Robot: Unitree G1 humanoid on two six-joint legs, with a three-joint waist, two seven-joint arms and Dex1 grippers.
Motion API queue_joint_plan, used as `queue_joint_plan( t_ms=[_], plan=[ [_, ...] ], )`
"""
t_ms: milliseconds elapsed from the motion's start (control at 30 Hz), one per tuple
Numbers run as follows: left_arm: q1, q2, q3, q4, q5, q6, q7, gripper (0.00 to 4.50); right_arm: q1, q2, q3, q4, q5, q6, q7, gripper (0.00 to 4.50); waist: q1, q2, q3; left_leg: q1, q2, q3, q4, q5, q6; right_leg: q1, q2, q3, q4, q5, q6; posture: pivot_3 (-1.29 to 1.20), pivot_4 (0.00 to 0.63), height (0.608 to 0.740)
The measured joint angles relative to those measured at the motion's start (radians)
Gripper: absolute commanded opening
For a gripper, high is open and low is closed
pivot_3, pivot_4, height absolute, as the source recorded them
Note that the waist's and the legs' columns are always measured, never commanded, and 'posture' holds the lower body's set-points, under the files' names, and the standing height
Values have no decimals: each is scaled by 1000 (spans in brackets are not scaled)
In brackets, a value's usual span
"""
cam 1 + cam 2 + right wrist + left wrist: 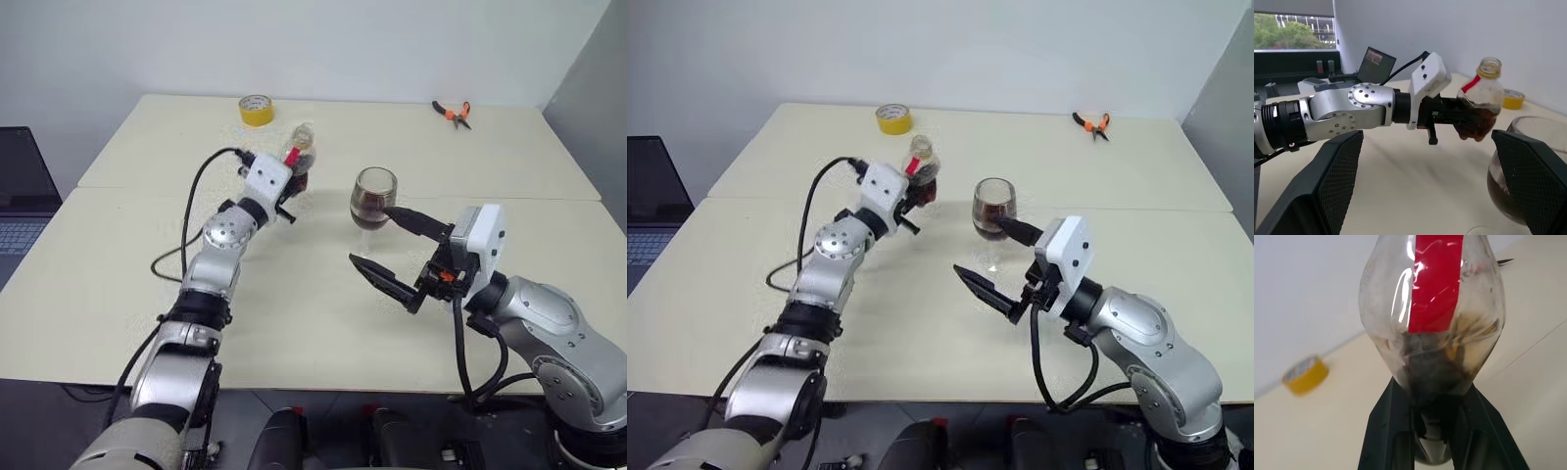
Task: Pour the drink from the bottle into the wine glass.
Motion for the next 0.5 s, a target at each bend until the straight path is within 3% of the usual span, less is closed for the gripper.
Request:
queue_joint_plan(
  t_ms=[100,500],
  plan=[
    [59,-50,75,-43,-64,74,62,504,-5,-2,4,0,8,18,-3,4500,0,0,0,0,0,0,0,0,0,0,0,0,0,0,0,0,150,740],
    [102,-82,121,-46,-78,89,167,504,-48,-2,20,3,21,68,-15,4500,12,-1,-1,0,0,0,0,0,1,0,0,0,0,0,0,0,150,740]
  ],
)
